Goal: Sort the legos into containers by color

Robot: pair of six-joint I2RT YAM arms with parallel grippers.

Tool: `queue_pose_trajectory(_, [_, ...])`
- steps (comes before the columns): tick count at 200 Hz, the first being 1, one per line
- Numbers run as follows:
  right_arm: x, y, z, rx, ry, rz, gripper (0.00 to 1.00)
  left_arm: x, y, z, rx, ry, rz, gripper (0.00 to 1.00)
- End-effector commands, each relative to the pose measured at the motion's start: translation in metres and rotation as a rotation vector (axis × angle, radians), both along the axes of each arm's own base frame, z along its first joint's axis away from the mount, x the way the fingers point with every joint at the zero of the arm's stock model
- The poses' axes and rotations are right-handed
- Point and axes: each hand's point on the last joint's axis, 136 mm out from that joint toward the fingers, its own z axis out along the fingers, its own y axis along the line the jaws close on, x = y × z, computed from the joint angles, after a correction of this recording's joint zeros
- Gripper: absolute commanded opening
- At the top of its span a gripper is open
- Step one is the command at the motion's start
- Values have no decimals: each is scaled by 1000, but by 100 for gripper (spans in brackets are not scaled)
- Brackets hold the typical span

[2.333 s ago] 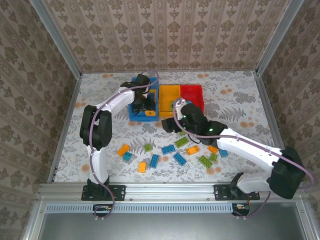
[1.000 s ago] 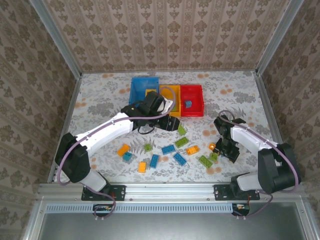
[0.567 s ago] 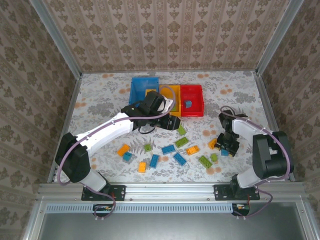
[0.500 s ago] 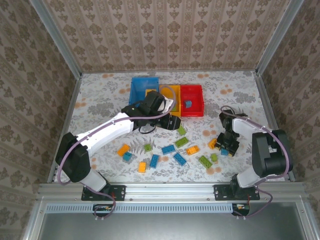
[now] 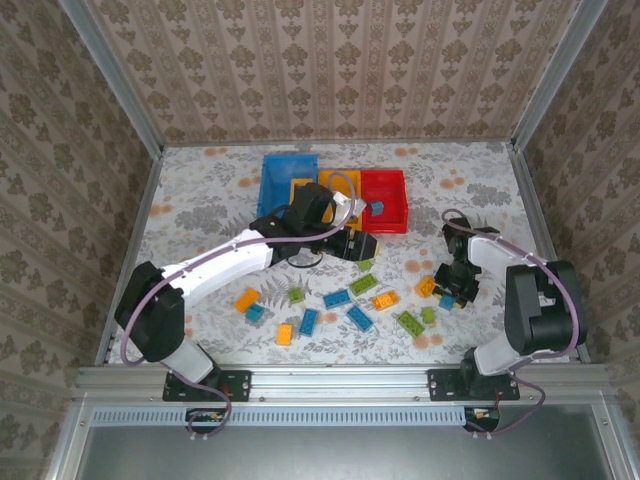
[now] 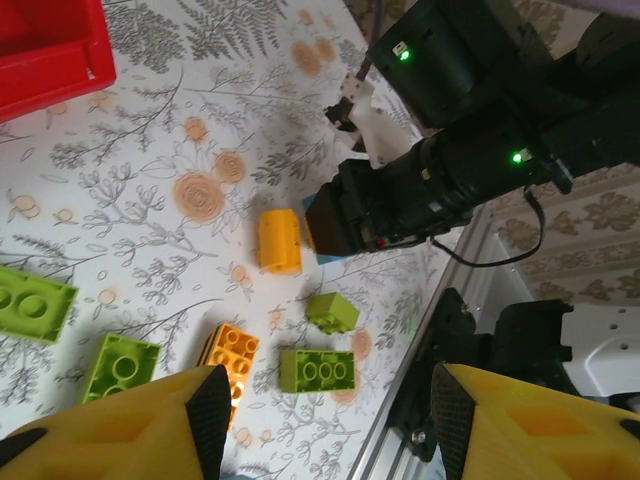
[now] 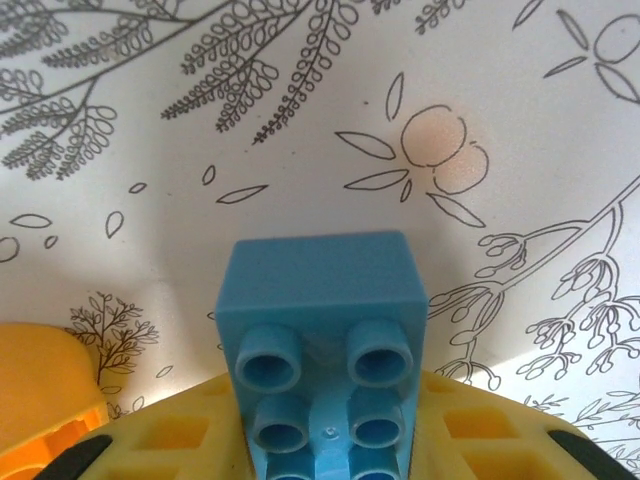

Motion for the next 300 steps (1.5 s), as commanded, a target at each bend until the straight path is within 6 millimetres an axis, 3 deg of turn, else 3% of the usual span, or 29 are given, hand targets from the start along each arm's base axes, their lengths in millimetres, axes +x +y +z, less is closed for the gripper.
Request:
queue_pose_trajectory(1, [13, -11, 11, -60, -106, -2, 17, -5, -8, 11, -57, 13, -26, 58])
queue_pose_trajectory(18, [27, -13, 46, -115, -236, 28, 14, 3, -3, 18, -35, -17, 16, 58])
queue_pose_trajectory(31, [47, -1, 80, -155, -345, 115, 14, 17, 12, 20, 28, -54, 107, 58])
queue_pose_trajectory(43, [69, 25, 109, -165, -439, 221, 14, 34, 30, 22, 90, -89, 215, 59])
queue_pose_trajectory(65, [108, 80, 146, -136, -564, 374, 14, 63, 70, 27, 175, -119, 411, 59])
queue_pose_trajectory(80, [136, 109, 148, -103, -586, 418, 15, 76, 89, 31, 199, -123, 484, 59])
queue_pose_trajectory(98, [170, 125, 150, -95, -599, 416, 15, 84, 101, 33, 220, -125, 520, 59])
queue_pose_trajectory(117, [197, 133, 136, -124, -538, 415, 16, 85, 106, 38, 222, -141, 529, 59])
queue_pose_trajectory(140, [214, 130, 106, -149, -455, 365, 16, 82, 107, 41, 210, -144, 527, 59])
queue_pose_trajectory(169, [223, 115, 84, -195, -386, 304, 19, 76, 111, 45, 207, -160, 528, 60])
queue_pose_trajectory(222, [237, 119, 65, -192, -358, 297, 27, 63, 118, 31, 245, -142, 506, 60])
queue_pose_trajectory(266, [236, 120, 69, -184, -361, 279, 47, 52, 129, 7, 316, -118, 488, 61])
queue_pose_trajectory(300, [235, 124, 96, -178, -427, 286, 57, 40, 147, -20, 423, -65, 503, 61])
